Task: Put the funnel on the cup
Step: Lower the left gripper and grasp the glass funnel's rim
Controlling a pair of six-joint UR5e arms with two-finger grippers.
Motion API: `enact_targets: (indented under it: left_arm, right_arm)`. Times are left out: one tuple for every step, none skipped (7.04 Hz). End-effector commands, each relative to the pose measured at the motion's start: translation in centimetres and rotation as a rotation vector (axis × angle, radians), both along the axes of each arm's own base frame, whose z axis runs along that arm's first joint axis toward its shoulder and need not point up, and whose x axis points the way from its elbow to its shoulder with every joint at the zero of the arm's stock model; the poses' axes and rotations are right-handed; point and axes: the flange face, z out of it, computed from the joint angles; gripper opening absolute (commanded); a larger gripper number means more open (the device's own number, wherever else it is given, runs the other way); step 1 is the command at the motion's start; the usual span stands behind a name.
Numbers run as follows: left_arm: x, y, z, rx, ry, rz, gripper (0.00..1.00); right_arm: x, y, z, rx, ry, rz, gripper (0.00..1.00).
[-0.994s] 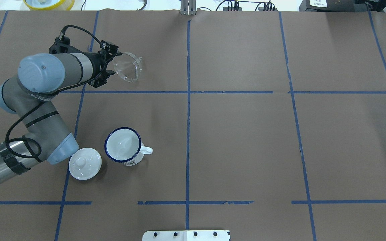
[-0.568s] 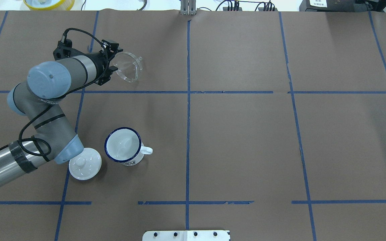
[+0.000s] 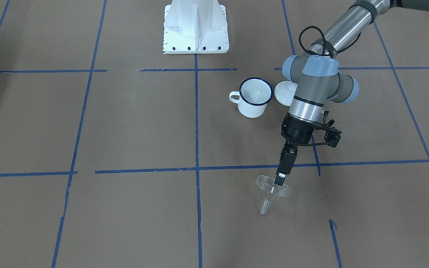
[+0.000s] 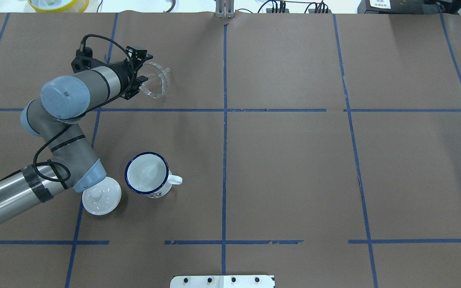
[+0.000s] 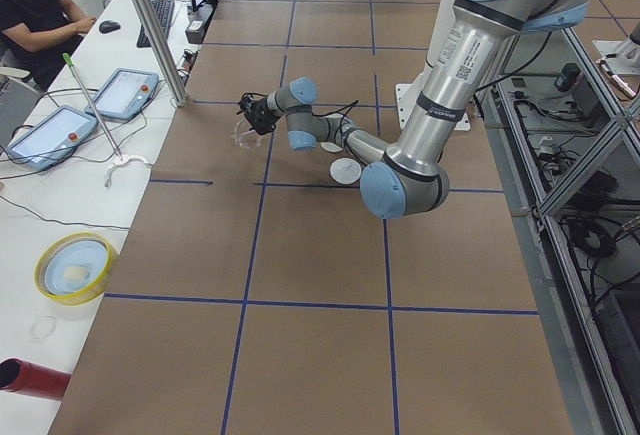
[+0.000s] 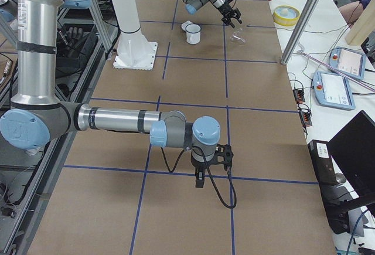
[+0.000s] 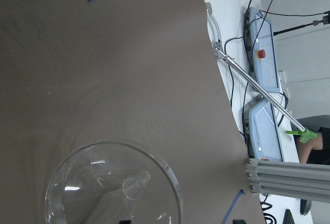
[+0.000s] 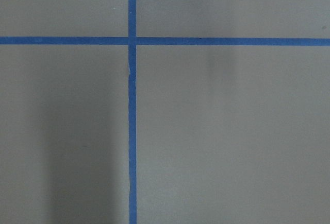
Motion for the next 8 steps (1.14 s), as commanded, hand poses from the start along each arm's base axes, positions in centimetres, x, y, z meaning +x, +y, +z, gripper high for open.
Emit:
enact_targets:
  left_arm:
    - [0.4,-0.4,0.9,0.004,0.005,-0.001,0.71]
    - [0.7,-0.9,1.1,0.009,0.011,-0.004,0.69]
    - [0.9,-1.7,1.8,0.012,0.010,-0.009,0.68]
    - [0.8,-2.3,2.2,0.015,0.009,-0.016,0.66]
    - [0.9,-3.2,2.0,0.015,0.004,-0.022,0.64]
    - [1.2,-3.5,1.6,0.022,0.010,-0.023,0.60]
    - [1.4,-3.6,1.6,0.021,0.009,-0.021,0.59]
    - [1.3,-3.7,1.6,0.022,0.010,-0.023,0.51]
  right_arm:
    - [0.0,0.0,0.0,0.000,0.000,0.000,1.00]
    - [0.0,0.0,0.0,0.000,0.000,0.000,1.00]
    - [0.0,0.0,0.0,0.000,0.000,0.000,1.00]
    - [0.0,0.0,0.0,0.000,0.000,0.000,1.00]
    - [0.0,0.0,0.0,0.000,0.000,0.000,1.00]
    - [0.0,0.0,0.0,0.000,0.000,0.000,1.00]
    - [0.0,0.0,0.0,0.000,0.000,0.000,1.00]
    - [0.0,0.0,0.1,-0.002,0.000,0.000,1.00]
